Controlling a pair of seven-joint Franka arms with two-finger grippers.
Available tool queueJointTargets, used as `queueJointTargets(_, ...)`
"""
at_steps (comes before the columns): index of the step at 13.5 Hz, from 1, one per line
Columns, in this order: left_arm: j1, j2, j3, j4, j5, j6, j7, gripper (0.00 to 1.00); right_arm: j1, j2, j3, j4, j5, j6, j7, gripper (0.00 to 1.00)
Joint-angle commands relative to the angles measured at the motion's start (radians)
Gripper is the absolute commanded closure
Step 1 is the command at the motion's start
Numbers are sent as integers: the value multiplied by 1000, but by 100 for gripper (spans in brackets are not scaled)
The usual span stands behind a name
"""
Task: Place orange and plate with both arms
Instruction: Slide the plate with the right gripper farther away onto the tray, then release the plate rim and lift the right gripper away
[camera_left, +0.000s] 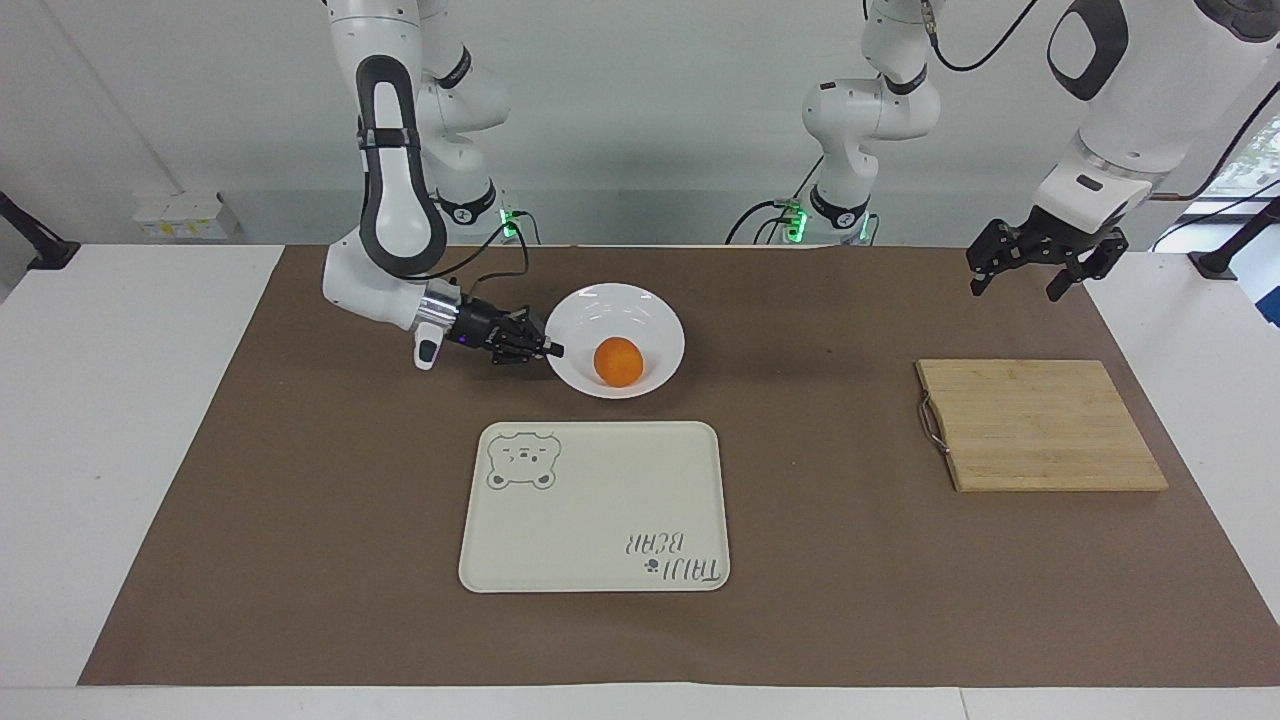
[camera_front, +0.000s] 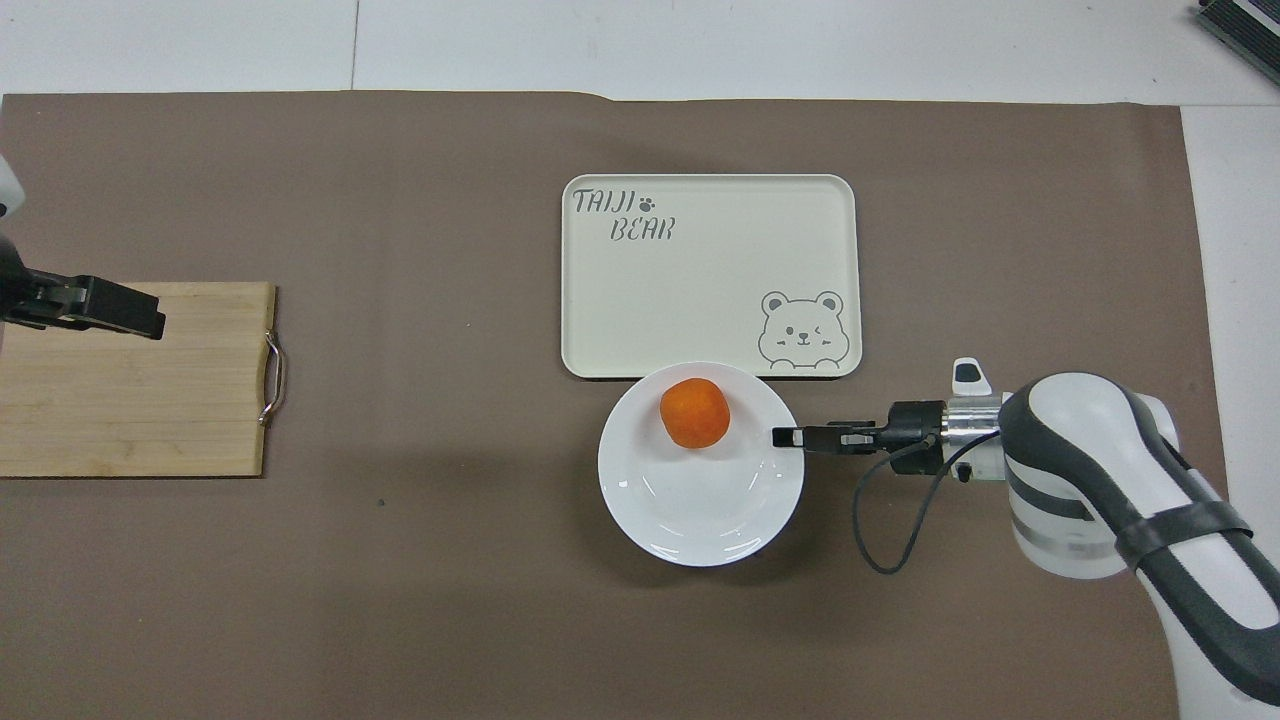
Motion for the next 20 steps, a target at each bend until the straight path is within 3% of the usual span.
queueJointTargets(1,3,8,-2,18,19,-23,10,0,-44,66,4,107,37,-60,-18,100)
queueJointTargets(9,3,8,-2,18,19,-23,10,0,-74,317,-3,555,-66,-58,264,100)
queueJointTargets(14,3,8,-2,18,19,-23,10,0,-45,387,-3,631,-73,9,338,100)
queueJointTargets(17,3,8,-2,18,19,-23,10,0,-47,477,6,692,-70,27,329,100)
queueJointTargets(20,3,8,-2,18,19,-23,10,0,-42,509,6,695,-73,44,280,100)
